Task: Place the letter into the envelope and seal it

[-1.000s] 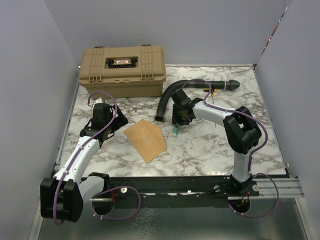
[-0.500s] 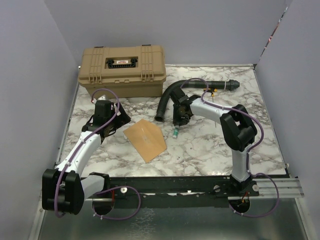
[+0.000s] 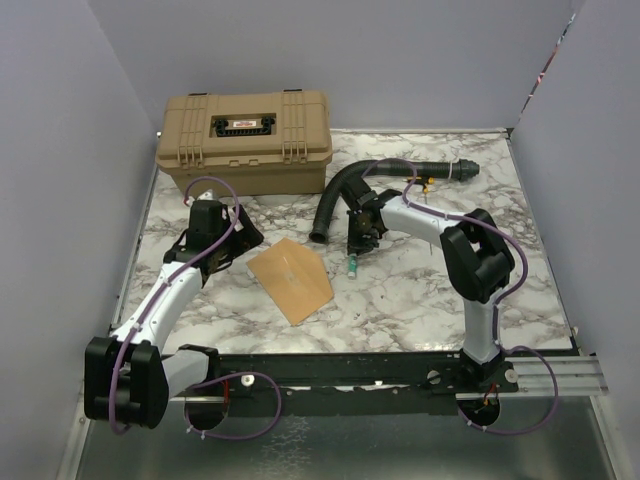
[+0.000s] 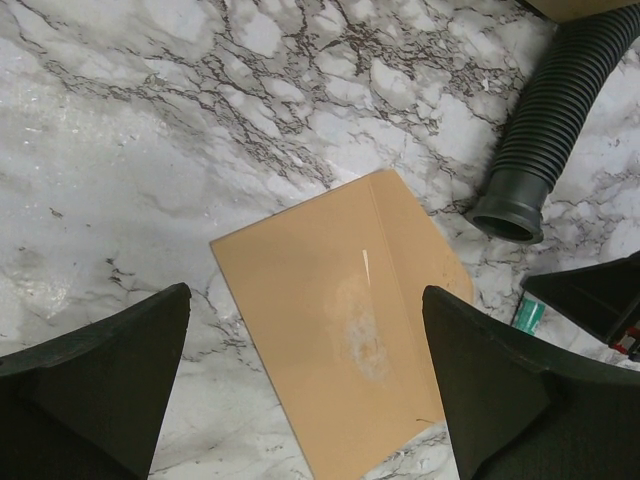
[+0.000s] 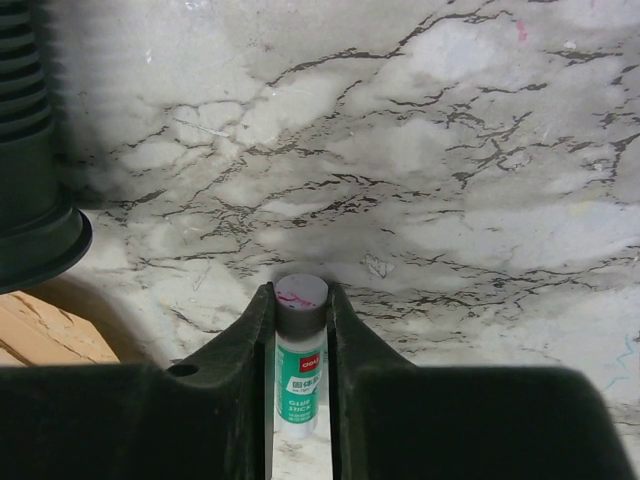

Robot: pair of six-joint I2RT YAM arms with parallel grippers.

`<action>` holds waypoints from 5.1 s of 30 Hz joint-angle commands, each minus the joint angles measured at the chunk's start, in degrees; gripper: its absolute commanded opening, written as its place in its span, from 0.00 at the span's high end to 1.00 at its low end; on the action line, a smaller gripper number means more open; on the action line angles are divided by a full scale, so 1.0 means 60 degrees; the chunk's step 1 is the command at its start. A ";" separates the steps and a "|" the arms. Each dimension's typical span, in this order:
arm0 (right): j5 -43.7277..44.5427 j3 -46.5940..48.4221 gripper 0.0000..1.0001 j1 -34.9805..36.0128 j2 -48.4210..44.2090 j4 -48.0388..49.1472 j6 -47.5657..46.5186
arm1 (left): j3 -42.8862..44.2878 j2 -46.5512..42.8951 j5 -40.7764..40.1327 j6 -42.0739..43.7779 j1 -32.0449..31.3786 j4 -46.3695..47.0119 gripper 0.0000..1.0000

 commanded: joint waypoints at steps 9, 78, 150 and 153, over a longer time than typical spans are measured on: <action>-0.0291 -0.1748 0.93 -0.0309 -0.3155 0.3367 0.0842 | 0.0296 -0.0365 0.3642 -0.0314 -0.0011 0.2025 0.01; -0.8319 0.0829 0.99 -0.0643 -0.4930 0.2839 0.0036 | 0.3041 0.0700 0.9453 0.2978 -0.2144 0.3764 1.00; 0.0263 -0.4101 0.33 -0.1408 -0.6951 0.4569 -0.1757 | 0.2965 0.0440 0.7623 0.0587 -0.1947 0.5539 1.00; -0.2229 -0.3788 0.29 -0.1413 -0.7580 0.5548 -0.1437 | 0.2898 0.0307 0.7196 -0.0215 -0.1983 0.6653 1.00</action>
